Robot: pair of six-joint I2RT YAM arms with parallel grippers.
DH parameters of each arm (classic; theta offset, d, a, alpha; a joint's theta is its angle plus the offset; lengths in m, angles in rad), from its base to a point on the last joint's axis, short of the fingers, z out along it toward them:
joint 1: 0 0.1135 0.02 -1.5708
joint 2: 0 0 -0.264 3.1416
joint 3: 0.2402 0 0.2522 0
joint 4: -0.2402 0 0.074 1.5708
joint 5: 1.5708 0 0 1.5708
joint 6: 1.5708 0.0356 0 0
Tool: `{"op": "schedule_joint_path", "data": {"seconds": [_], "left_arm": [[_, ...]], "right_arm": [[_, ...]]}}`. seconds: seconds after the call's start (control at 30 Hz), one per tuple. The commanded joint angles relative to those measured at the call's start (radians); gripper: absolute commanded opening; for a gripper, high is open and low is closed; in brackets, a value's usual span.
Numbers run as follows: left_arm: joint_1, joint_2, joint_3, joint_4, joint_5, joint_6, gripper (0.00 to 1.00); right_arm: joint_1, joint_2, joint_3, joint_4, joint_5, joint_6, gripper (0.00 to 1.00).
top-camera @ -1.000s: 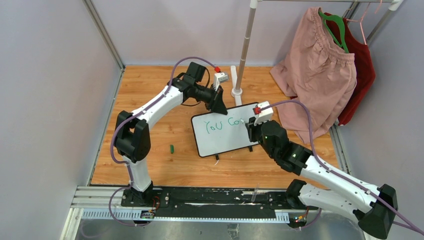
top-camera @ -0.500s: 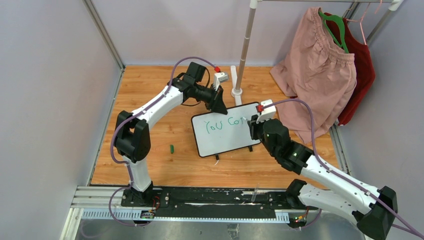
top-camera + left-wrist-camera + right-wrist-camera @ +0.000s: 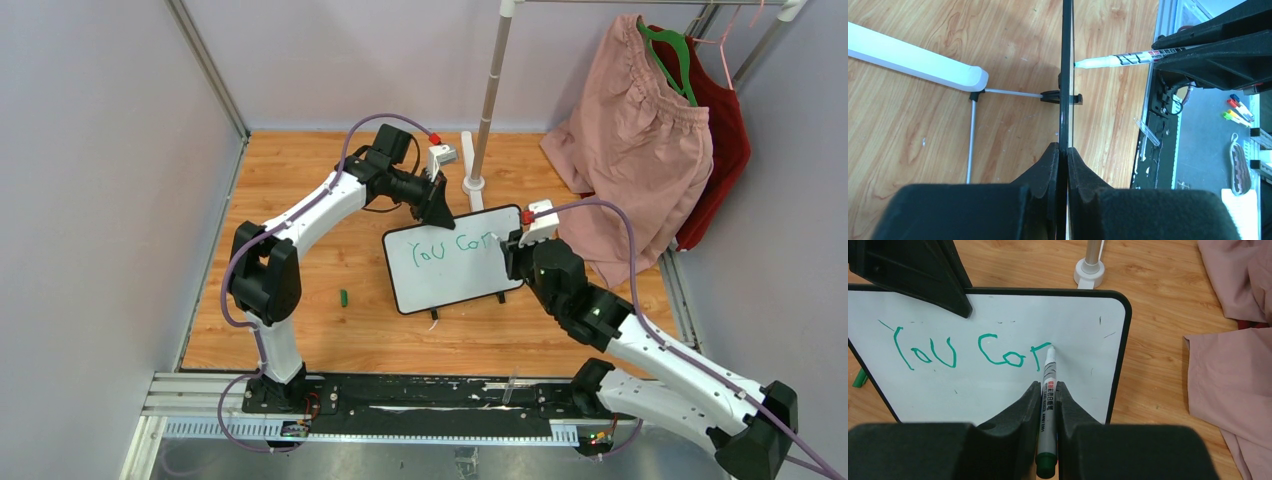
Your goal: Write a sentence on the whiteboard
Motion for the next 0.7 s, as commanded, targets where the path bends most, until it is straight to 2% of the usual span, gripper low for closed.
{"op": "schedule_joint_path", "data": {"seconds": [0.0, 0.3, 0.67], "left_arm": [[-0.004, -0.032, -0.008, -0.015, 0.004, 0.0, 0.0], [-0.004, -0.032, -0.003, -0.013, 0.007, -0.003, 0.0], [-0.004, -0.034, -0.006, -0.014, 0.007, -0.003, 0.0]], "right_arm": [[-0.015, -0.043, -0.036, -0.021, -0.007, 0.015, 0.0], [-0.015, -0.058, -0.055, -0.049, -0.027, 0.028, 0.0], [-0.015, -0.1, -0.037, 0.015, -0.028, 0.013, 0.0]]}}
